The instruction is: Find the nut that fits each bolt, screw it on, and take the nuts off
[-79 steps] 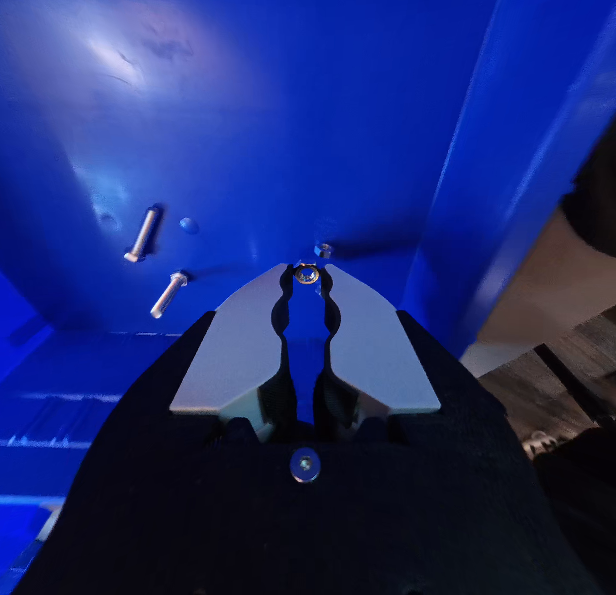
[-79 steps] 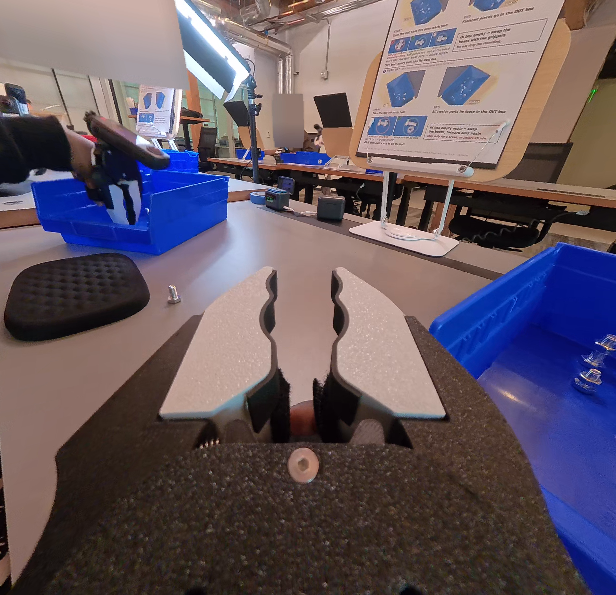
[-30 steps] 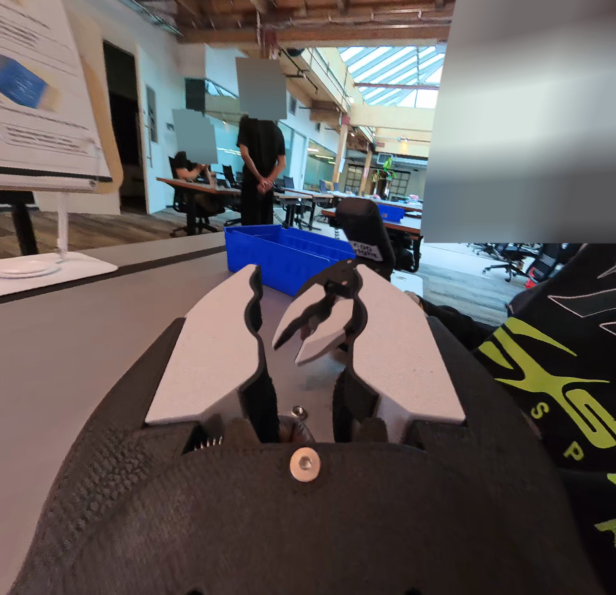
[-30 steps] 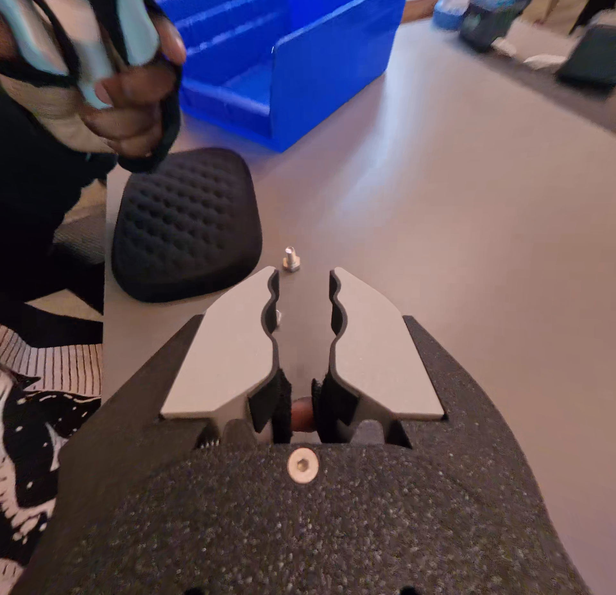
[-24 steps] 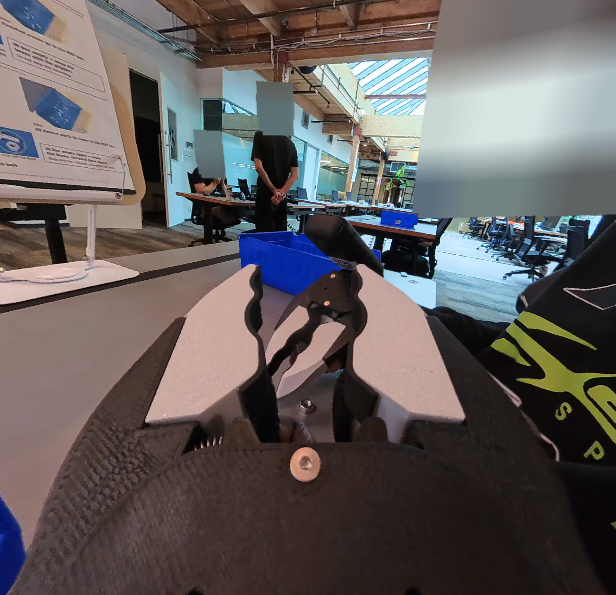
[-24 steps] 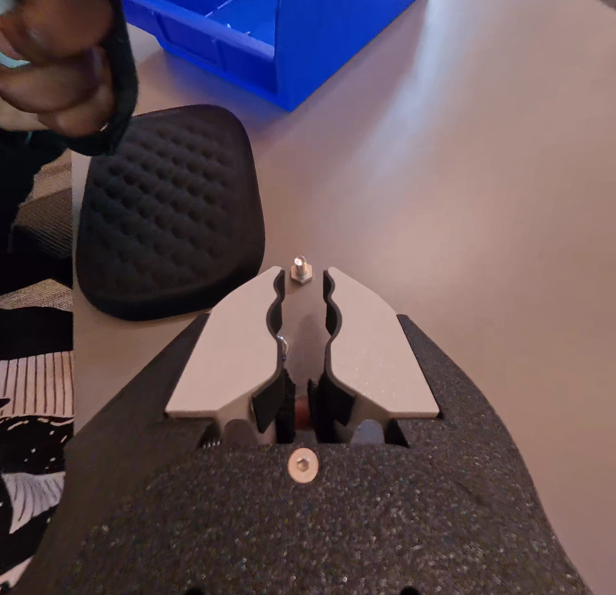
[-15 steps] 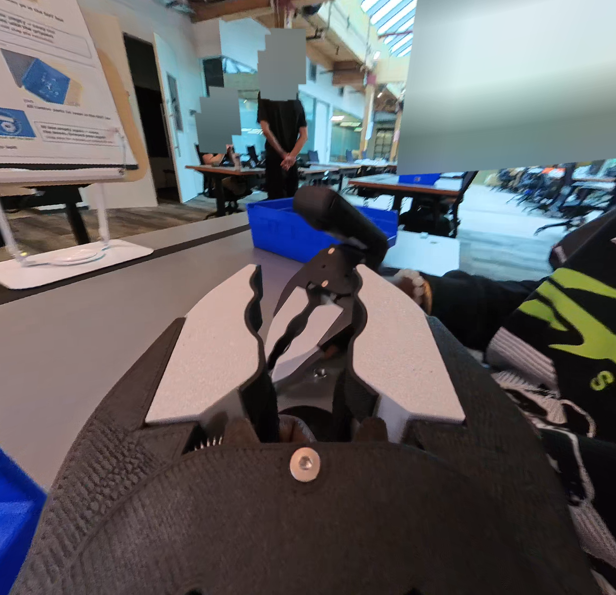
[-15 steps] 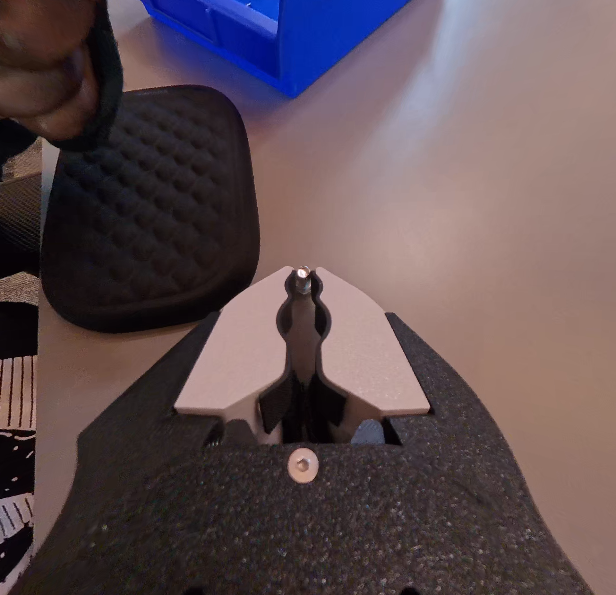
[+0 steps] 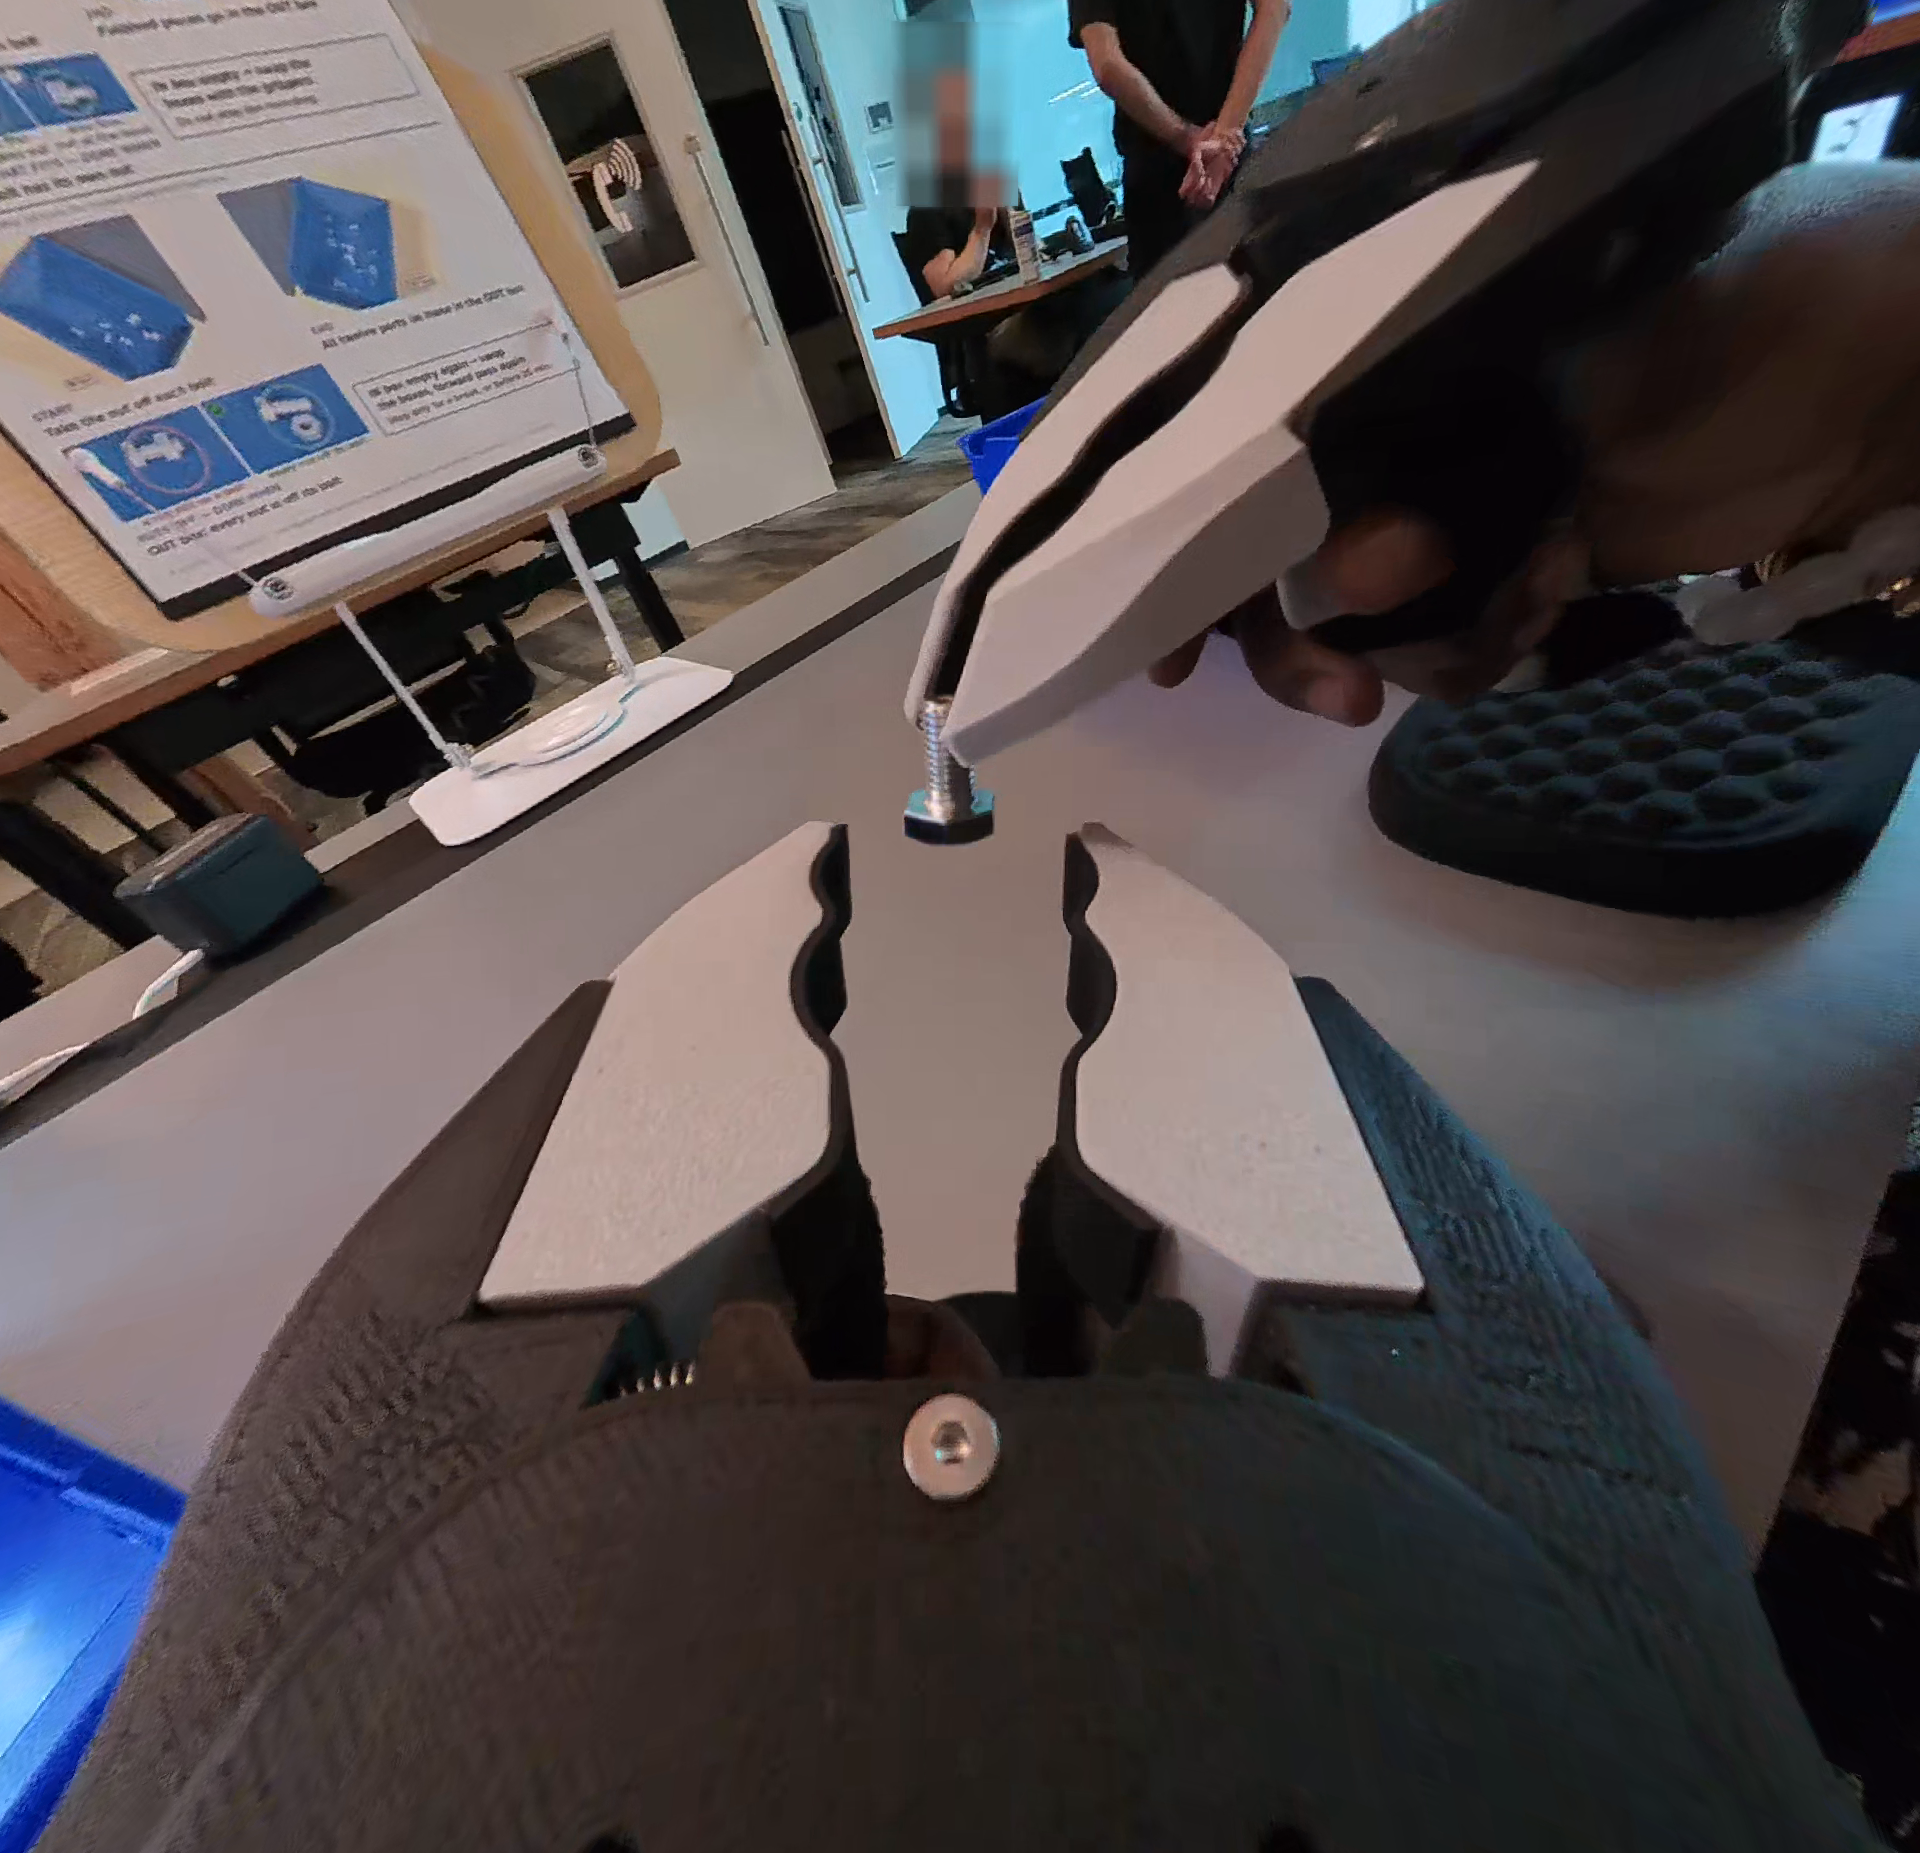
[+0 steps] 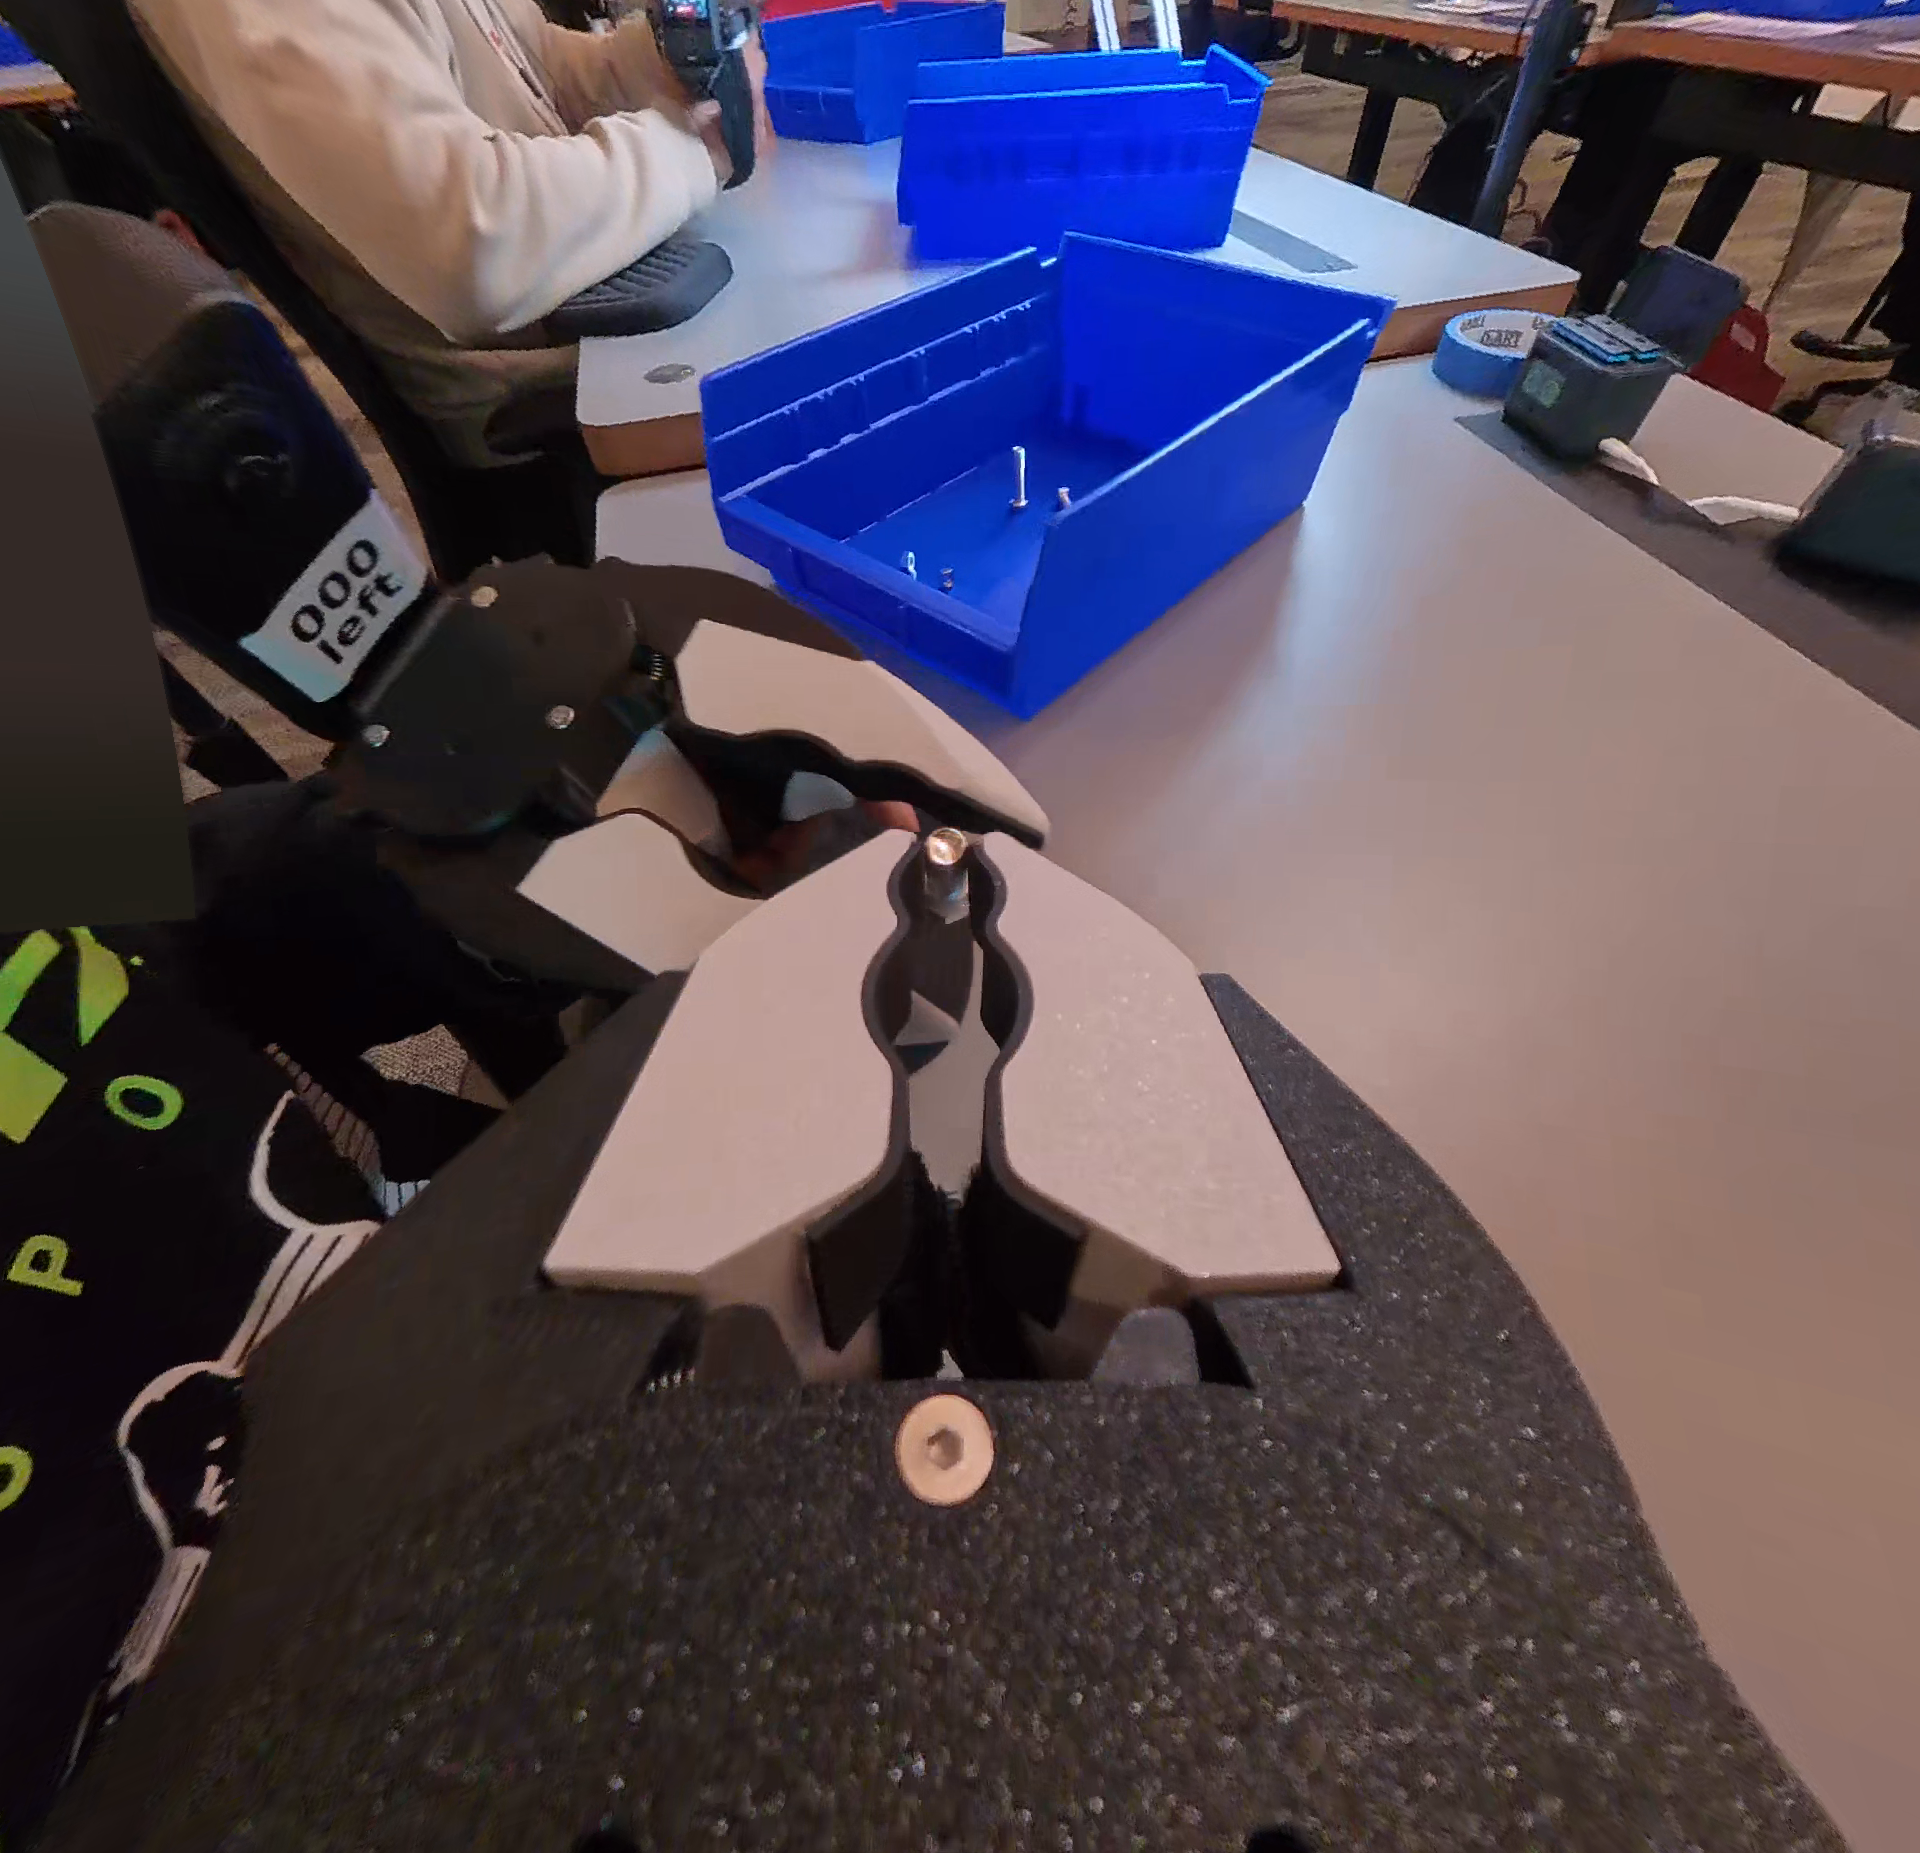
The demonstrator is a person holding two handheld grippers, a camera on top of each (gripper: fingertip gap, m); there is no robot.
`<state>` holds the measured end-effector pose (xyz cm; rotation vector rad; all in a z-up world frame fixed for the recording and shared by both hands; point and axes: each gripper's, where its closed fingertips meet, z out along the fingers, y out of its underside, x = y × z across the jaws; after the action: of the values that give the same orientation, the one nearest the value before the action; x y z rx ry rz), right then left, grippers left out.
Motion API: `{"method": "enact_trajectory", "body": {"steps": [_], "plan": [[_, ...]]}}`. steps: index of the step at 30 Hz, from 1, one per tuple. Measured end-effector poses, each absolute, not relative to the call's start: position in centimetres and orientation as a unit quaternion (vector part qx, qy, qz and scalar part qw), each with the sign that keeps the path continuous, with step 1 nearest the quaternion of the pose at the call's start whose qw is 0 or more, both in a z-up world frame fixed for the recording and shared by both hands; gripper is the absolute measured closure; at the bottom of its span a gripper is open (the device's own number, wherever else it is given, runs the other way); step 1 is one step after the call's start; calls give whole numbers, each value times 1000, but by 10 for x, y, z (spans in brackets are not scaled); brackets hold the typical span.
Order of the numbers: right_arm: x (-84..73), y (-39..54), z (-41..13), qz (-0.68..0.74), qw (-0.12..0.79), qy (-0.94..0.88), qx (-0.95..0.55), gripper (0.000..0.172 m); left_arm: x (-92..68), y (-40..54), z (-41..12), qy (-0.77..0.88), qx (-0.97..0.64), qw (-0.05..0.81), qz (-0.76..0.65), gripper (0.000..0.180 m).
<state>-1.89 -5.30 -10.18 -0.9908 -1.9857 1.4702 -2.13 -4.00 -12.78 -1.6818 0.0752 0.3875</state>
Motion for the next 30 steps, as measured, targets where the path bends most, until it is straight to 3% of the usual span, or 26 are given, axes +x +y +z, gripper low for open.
{"method": "enact_trajectory", "body": {"steps": [9,18,20,30], "plan": [[-15,-57,-102,539,236,-726,-356,164,-18,-38,-125,37,-731,662,161,165],[-15,-59,-102,545,230,-726,-350,164,-17,-41,-125,29,-726,676,119,166],[-17,-51,-99,547,239,-720,-354,150,-24,-48,-123,11,-720,687,99,166],[-1,-34,-221,307,106,-904,-277,145,-45,-83,-124,-14,-717,692,80,165]]}}
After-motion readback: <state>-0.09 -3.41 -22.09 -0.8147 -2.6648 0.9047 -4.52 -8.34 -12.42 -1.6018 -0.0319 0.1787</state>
